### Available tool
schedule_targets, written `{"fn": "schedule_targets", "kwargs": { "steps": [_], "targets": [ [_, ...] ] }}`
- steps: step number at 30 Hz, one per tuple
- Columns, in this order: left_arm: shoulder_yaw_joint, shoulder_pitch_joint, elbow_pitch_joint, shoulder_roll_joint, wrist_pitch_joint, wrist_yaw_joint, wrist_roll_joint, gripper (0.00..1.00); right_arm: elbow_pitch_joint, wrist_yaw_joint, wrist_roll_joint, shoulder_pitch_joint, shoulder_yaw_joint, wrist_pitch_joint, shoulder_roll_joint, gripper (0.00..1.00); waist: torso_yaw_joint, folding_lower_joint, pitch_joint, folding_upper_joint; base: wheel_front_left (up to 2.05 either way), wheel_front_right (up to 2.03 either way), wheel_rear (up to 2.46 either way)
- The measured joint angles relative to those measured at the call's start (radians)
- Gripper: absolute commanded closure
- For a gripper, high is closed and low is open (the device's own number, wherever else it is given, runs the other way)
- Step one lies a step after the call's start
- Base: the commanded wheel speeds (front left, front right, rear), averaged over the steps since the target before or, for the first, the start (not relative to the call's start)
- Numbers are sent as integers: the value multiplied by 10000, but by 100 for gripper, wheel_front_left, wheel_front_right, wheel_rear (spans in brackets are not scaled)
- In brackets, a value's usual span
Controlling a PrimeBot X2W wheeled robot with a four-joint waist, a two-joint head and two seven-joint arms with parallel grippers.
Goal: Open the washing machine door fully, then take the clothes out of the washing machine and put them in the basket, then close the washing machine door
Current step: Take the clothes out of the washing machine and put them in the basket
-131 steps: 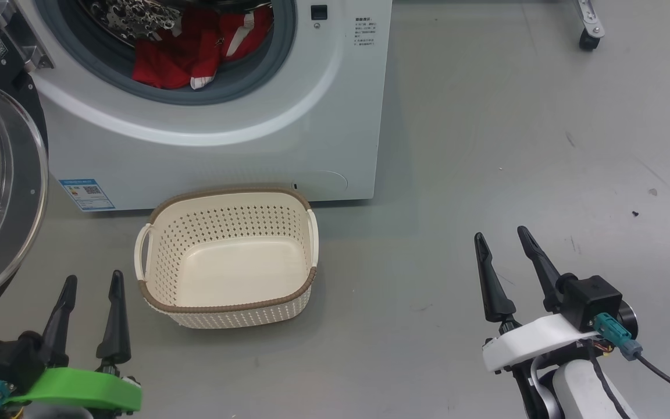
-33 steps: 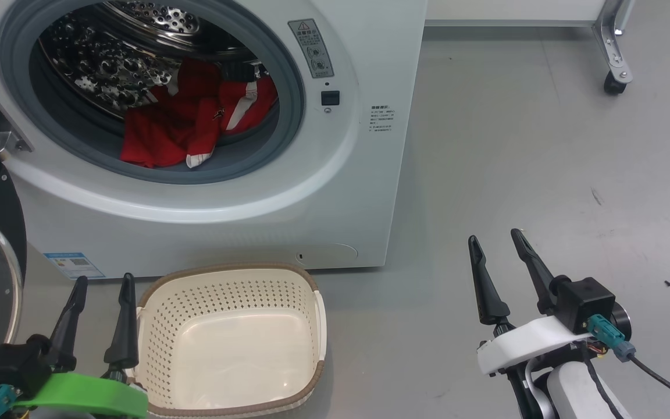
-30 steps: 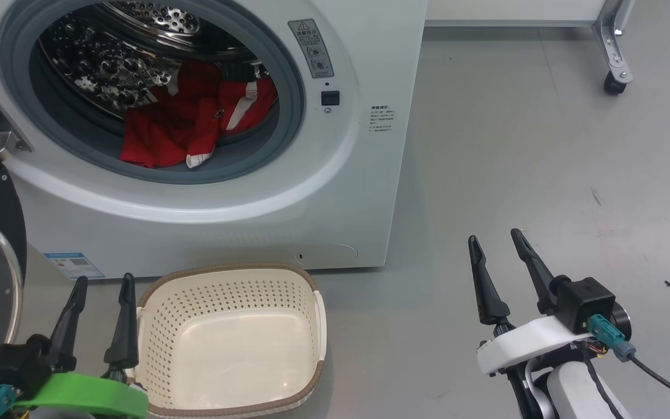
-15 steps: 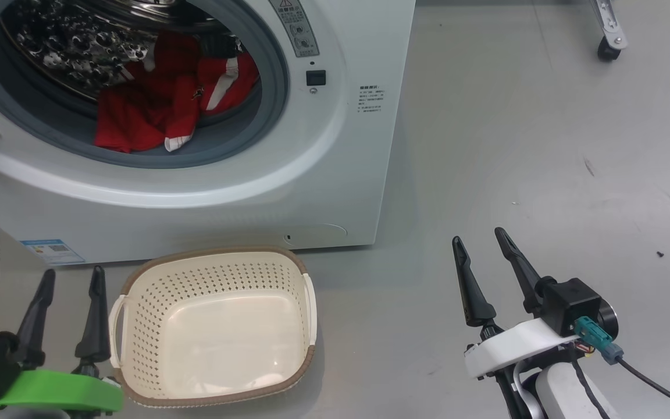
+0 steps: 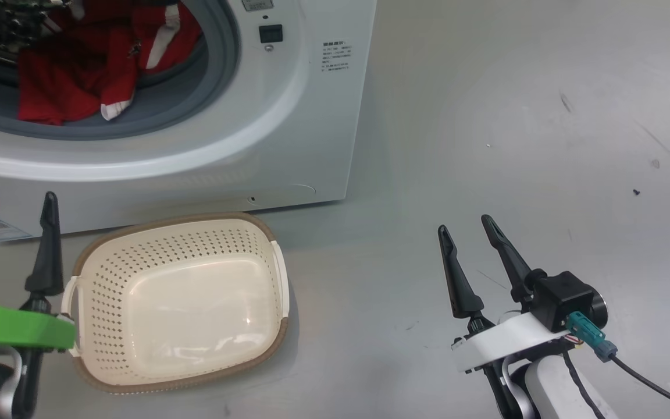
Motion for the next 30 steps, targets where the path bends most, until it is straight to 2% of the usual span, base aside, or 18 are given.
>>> {"fn": "schedule_targets", "kwargs": {
  "steps": [7, 19, 30],
  "targets": [
    [244, -1272, 12, 660, 790, 19, 165, 0, -339, -115, 228, -431, 383, 0, 0, 0, -438, 0, 777, 0, 0, 0, 0],
    [564, -3243, 1124, 1806, 2667, 594, 483, 0, -773, -347, 631, -930, 1047, 0, -2, 0, -1323, 2, 2052, 0, 0, 0, 0],
    [295, -5290, 2065, 2414, 3954, 842, 1024, 0, -1152, -522, 830, -1510, 1360, 0, -2, 0, -1986, 1, 3114, 0, 0, 0, 0]
  ]
}}
